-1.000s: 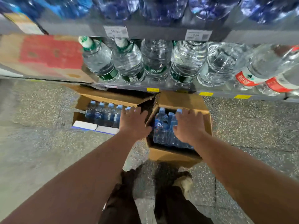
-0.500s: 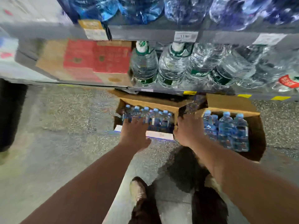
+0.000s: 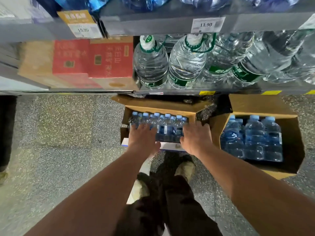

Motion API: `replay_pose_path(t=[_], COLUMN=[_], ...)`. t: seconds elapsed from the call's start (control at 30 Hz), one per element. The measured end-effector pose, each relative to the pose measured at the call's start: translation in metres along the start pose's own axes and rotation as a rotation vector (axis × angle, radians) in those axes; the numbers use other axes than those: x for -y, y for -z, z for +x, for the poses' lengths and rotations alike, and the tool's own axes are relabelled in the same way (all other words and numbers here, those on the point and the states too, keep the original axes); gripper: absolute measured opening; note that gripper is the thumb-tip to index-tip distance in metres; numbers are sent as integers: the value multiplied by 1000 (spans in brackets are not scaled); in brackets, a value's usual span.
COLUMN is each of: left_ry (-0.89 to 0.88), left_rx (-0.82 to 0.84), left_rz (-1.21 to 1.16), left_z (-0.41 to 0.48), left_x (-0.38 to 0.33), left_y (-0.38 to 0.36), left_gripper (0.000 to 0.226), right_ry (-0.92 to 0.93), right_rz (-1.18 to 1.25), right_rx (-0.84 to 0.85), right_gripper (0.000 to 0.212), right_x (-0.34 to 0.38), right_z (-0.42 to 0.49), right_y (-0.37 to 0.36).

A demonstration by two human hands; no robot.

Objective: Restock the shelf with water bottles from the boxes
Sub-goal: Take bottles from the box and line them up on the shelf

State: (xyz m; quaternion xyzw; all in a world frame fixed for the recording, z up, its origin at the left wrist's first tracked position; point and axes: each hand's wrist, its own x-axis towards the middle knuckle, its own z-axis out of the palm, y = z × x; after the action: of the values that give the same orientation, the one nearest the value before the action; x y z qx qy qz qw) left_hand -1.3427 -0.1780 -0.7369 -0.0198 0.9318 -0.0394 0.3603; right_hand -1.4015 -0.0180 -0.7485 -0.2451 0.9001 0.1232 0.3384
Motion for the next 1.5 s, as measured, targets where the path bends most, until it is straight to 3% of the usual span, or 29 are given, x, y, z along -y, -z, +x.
replay_pose_path(t=[0.37,0.47,0.63,0.87,1.1,1.2,1.3,1.5], left_ry=[-42,-59,-4,134,159,191,209,222], left_rx=[103,91,52,60,82,101,105,118], left_rz=[-98,-147,-327,-516,-579,-666,-736,-834], left_z=[130,170,213,235,238,237,237,240], left_x=[-22,-29,-46,-65,-63,-62,-64,-71], left_y=[-96,-130,-175,-190,-183,-184,-189,-203], left_gripper=[48,48,52,63,52,52,59,93], right_ry=[-59,-131,-265,-485,-584,-638,-638,-598], right_rz=[120,201,336,865,1166,1207,1221,1152], right_rx=[41,38,33,73,129,136,190,266], right_gripper=[48,42,55,86,76,85,85,95], right_x=[8,12,16,27,19,15,14,16], right_z=[116,151,189,209,210,207,208,209], right_y=[-102,-145,-196,-232,-237,-237,-235,-235])
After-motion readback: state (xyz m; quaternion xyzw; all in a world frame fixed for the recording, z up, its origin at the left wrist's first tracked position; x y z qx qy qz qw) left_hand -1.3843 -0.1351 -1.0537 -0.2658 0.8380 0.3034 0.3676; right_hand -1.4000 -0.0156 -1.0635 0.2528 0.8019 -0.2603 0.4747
